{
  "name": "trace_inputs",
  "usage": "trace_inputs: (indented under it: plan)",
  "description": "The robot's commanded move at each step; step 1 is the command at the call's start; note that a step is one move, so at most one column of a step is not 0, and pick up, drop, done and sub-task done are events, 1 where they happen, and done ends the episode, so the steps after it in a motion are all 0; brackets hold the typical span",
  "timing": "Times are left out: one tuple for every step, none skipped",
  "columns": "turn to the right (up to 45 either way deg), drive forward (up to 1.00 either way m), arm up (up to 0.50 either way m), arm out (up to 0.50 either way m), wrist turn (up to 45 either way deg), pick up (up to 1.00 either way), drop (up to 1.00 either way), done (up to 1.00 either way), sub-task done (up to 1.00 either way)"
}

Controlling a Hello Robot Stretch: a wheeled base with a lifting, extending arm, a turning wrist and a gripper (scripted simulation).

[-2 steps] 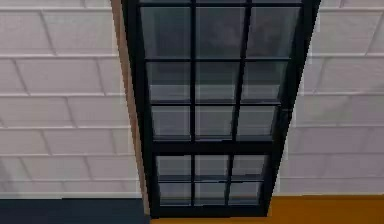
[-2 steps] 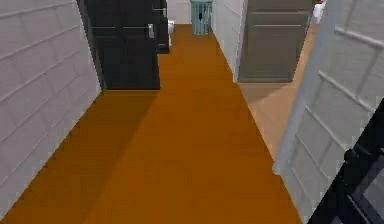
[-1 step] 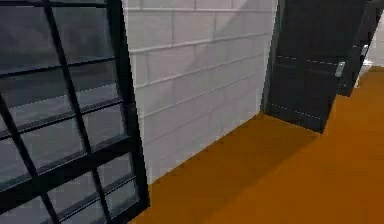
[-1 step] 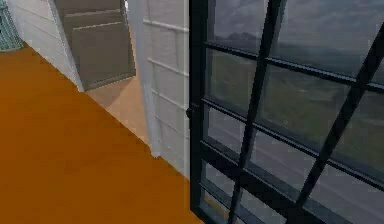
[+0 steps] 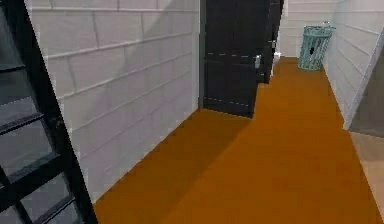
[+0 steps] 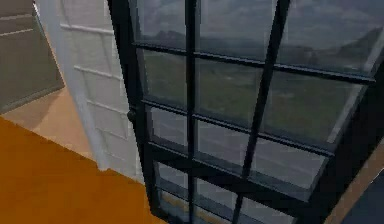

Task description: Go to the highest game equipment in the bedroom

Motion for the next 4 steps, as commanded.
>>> trace_inputs:
  plan:
    - [0.0, 0.30, 0.00, 0.00, 0.0, 0.00, 0.00, 0.00, 0.00]
    - [24.0, 0.00, 0.00, 0.00, 0.0, 0.00, 0.00, 0.00, 0.00]
    - [0.0, 0.75, 0.00, 0.00, 0.0, 0.00, 0.00, 0.00, 0.00]
    - [30.0, 0.00, 0.00, 0.00, 0.0, 0.00, 0.00, 0.00, 0.00]
